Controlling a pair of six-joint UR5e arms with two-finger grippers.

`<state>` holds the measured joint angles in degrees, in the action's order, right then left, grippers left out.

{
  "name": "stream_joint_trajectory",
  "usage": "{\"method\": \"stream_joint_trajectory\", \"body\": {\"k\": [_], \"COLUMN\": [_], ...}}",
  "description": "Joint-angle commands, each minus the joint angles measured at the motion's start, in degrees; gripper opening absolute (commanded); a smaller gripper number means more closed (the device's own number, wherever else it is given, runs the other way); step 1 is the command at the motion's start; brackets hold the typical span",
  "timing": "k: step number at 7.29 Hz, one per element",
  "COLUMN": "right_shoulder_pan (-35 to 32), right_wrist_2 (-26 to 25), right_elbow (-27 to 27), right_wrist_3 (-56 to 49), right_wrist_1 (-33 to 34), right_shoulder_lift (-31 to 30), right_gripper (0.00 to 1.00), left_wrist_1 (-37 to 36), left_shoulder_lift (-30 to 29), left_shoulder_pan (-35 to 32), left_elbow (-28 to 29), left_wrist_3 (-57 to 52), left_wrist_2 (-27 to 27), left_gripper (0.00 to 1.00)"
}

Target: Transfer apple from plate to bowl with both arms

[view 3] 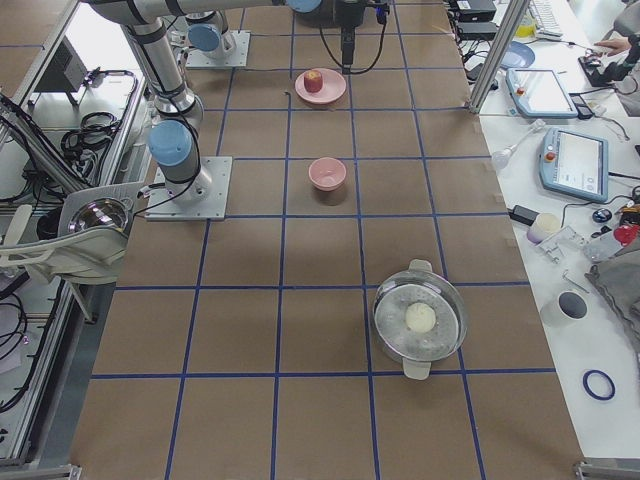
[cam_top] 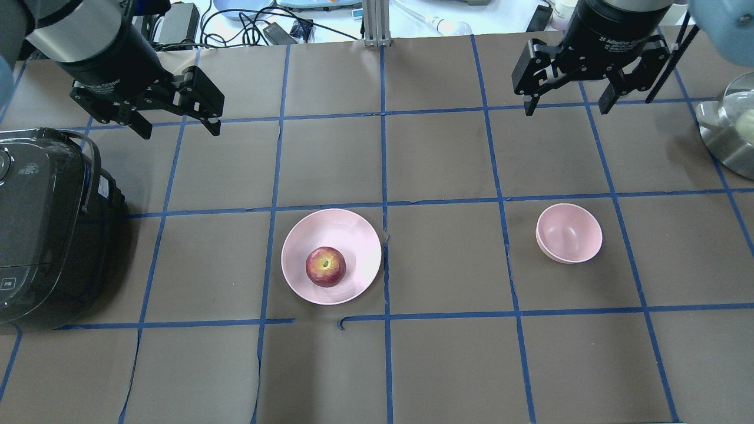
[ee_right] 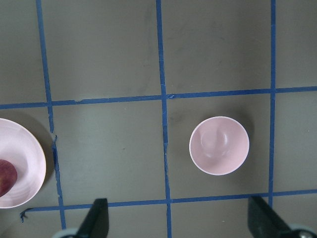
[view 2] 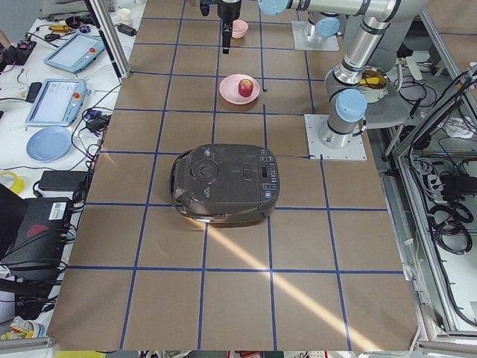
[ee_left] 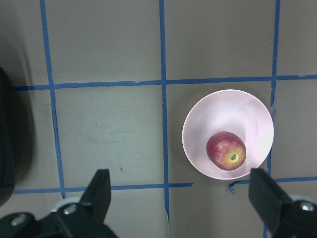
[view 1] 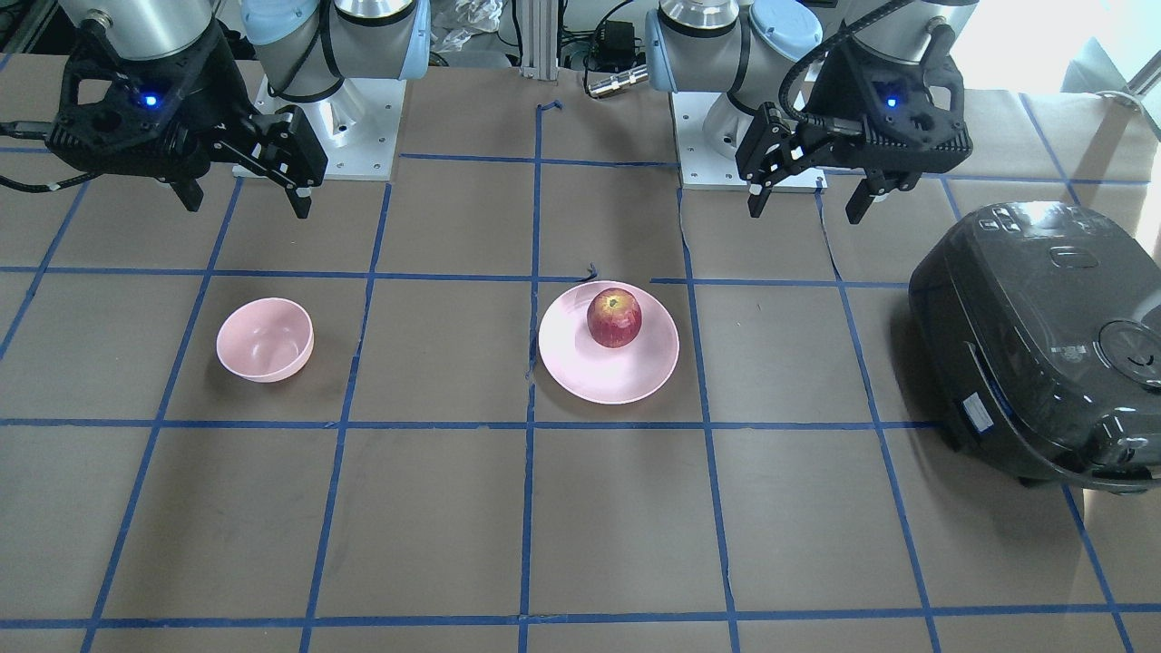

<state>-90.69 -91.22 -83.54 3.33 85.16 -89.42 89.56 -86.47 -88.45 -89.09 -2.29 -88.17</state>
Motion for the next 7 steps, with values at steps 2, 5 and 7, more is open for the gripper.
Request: {"method": "stream_joint_trajectory", "body": {"k": [2,5,7], "right_shoulder_pan": [0.1,0.0,0.2], "right_wrist_2": [-0.3,0.2,-0.4], "right_elbow": [0.0,0.3,0.0], "right_wrist_3": [0.2,0.2,-0.7], "right_wrist_1": [0.0,0.9,0.4], "right_shoulder_lift": [0.1,-0.2,0.1], "right_gripper": [1.0,1.0,1.0], "left_wrist_1": [0.0,0.0,0.0], "left_shoulder_lift": [0.1,0.2,0.3], "left_shoulder_pan": [0.0,-0.1,-0.1], "left_elbow": [-0.2,-0.1,-0.2], "left_wrist_3": [-0.1,-0.4,-0.6], "left_wrist_2": [-0.1,0.1,0.0], "left_gripper": [1.0,1.0,1.0]}}
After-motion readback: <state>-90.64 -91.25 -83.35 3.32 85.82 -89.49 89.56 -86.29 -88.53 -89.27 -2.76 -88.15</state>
